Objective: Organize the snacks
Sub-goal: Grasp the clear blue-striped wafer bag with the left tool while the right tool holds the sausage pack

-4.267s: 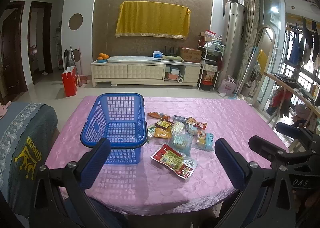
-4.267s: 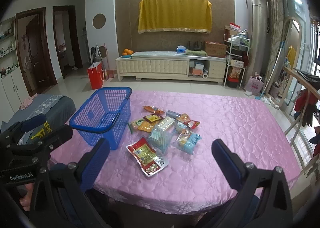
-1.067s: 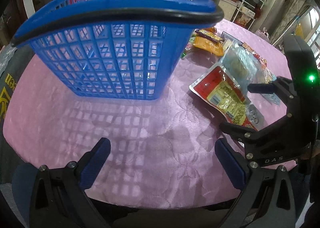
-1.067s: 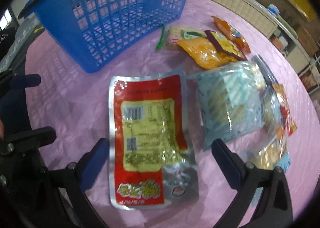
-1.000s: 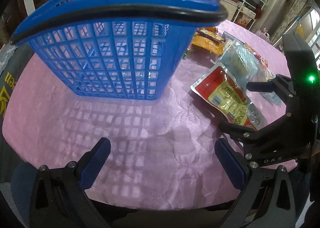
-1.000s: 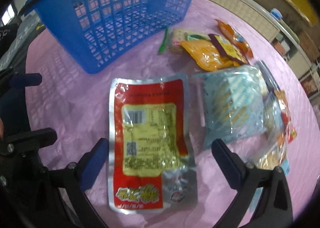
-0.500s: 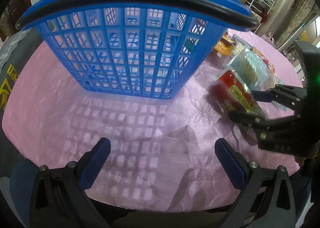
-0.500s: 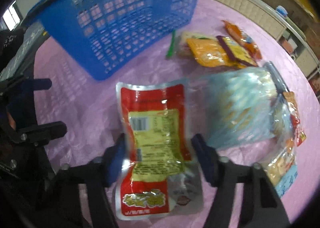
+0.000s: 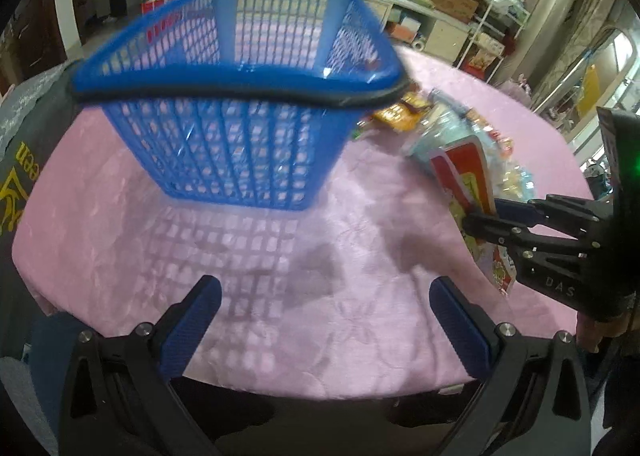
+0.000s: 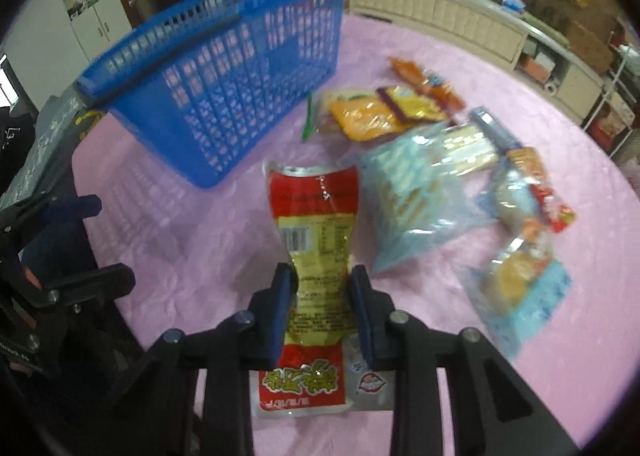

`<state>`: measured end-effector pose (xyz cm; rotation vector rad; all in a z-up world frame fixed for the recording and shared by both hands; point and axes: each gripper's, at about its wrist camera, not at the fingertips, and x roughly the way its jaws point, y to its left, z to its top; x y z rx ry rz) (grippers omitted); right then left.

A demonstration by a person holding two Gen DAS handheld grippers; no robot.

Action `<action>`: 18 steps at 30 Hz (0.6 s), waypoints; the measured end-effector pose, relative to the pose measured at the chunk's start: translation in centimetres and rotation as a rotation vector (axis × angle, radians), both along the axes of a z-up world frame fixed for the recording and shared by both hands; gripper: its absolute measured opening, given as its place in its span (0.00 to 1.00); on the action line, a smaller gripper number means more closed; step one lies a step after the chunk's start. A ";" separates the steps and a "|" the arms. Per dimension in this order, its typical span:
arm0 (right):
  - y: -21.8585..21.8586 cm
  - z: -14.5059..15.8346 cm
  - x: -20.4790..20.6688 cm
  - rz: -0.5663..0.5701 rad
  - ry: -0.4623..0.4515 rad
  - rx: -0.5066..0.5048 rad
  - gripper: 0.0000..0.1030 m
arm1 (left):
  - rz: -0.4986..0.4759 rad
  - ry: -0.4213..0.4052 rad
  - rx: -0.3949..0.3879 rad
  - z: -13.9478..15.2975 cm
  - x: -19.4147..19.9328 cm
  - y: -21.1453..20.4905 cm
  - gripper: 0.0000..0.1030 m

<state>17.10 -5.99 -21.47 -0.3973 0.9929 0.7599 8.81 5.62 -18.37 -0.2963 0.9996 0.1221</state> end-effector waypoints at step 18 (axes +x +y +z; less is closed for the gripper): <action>-10.1 6.9 -2.0 -0.208 -0.173 0.093 0.33 | -0.182 -0.129 0.047 6.3 3.4 -8.3 1.00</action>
